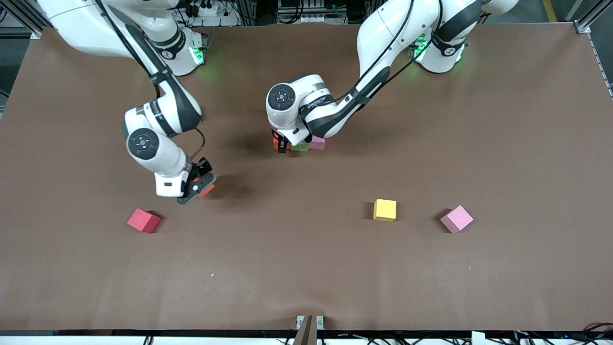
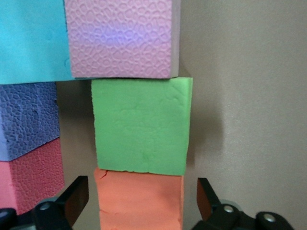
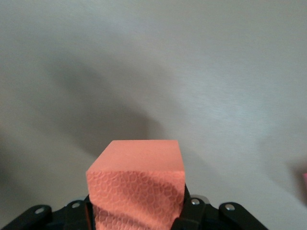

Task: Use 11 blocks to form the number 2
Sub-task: 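Carry orange to center with the right gripper while the left gripper reaches yellow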

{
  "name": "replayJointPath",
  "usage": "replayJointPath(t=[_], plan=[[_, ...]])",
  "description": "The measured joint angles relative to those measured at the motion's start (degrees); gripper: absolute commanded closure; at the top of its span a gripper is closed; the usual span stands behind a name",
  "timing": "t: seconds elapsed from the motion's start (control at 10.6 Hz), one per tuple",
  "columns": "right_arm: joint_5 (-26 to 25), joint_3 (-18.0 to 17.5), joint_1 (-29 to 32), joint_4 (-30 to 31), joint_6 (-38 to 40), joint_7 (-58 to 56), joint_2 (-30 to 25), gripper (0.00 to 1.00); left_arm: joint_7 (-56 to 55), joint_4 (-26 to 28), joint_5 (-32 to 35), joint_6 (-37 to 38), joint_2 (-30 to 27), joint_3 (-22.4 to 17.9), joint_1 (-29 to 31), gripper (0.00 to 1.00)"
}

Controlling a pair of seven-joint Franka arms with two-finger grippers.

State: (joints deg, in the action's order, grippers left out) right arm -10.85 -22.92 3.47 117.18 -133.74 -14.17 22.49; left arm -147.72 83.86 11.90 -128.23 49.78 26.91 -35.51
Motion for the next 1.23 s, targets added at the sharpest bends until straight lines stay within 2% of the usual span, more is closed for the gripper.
replayJointPath(t=[0.47, 0.76, 1.23], plan=[[0.11, -5.02, -0.41, 0.20, 0.72, 13.16, -0.07, 0.57, 0.00, -0.01, 0.00, 0.87, -0.47, 0.62, 0.40, 0.00], [0.11, -5.40, -2.28, 0.33, 0.72, 17.22, -0.07, 0.57, 0.00, -0.03, 0.00, 1.89, -2.01, 2.21, 0.98, 0.00], [0.11, -5.05, -1.87, 0.25, 0.73, 16.66, -0.11, 0.56, 3.12, -0.14, 0.00, 5.35, -4.82, 8.55, 10.61, 0.00]])
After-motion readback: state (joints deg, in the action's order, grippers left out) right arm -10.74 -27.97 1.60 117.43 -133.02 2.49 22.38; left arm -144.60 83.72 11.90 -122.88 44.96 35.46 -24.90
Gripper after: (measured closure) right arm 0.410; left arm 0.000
